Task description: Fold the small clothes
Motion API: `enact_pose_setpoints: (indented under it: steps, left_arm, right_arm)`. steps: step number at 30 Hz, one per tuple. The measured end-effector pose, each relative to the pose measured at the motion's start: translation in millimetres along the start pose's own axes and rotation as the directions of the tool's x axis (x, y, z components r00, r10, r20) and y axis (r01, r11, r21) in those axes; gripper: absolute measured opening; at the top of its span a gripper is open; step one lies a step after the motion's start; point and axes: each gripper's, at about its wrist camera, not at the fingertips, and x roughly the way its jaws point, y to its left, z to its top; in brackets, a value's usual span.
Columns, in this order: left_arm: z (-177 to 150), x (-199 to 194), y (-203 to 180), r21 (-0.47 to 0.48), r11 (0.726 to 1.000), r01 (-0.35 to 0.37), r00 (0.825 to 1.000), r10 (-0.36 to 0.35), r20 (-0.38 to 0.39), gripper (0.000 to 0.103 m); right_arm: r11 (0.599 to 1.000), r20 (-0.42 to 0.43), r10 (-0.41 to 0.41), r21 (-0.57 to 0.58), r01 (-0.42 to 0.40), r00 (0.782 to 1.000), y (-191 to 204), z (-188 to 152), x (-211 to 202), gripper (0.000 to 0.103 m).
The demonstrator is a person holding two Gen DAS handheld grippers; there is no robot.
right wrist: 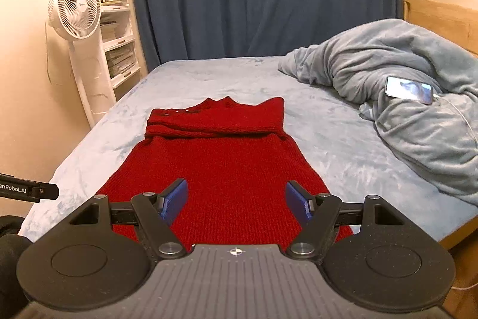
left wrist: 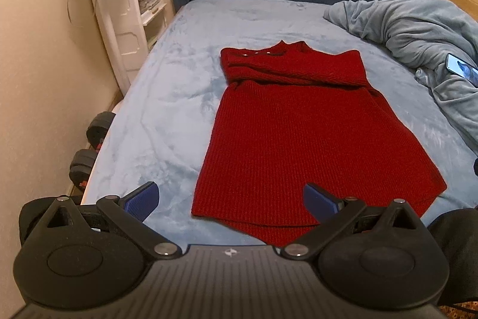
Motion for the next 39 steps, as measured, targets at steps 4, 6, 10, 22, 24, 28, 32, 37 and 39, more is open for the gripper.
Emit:
enact_pose_setpoints:
  steps: [4,6,10,22,24,28,32,37,39]
  left_arm:
    - [0,1,2,-0.016,1.0,-0.006,1.0,0.006,-0.004,0.103]
    - [0,1,5,-0.019,1.0,-0.01,1.0,0.01,-0.007,0.103]
    - [1,6,6,-0.024,1.0,-0.013,1.0,0.013,-0.014,0.103]
    - [0,21,10,-0.016,1.0,-0.023,0.999,0.023,-0.043,0.103]
    - [0,25,11,-0.019,0.999,-0.026,0.998,0.026,-0.049,0.103]
    - [2,36,11,-0.026,0.999,-0.033,0.998,0.032,-0.06,0.103]
    - [7,53,13,-0.025,0.999,-0.027,0.999,0.025,-0.047,0.103]
    - [10,104,22,-0.001,1.0,-0.021,0.999,0.021,-0.033,0.103]
    - [11,131,27,0.016,1.0,-0.021,0.998,0.022,-0.066,0.103]
  right_arm:
    - [1.0,-0.015,0.005,0.006,-0.005,1.0,0,-2,3,0.074]
    - [1.0,-0.017,0.007,0.006,-0.007,1.0,0,-3,4,0.074]
    - [1.0,-0.025,0.007,0.005,-0.007,1.0,1,-3,6,0.074]
    - [1.0,-0.073,0.011,0.022,-0.01,0.997,0,-7,23,0.074]
    - [1.0,-0.082,0.012,0.025,-0.01,0.997,-1,-7,27,0.074]
    - [1.0,-0.099,0.008,0.024,-0.006,0.995,-2,-8,37,0.074]
    - [1.0,-0.108,-0.012,0.015,0.014,0.994,-11,-6,52,0.076]
    - [0.992,-0.13,-0.123,0.002,0.124,0.984,-54,1,100,0.081]
    - [0.982,-0.185,-0.176,0.036,0.185,0.967,-86,3,130,0.081]
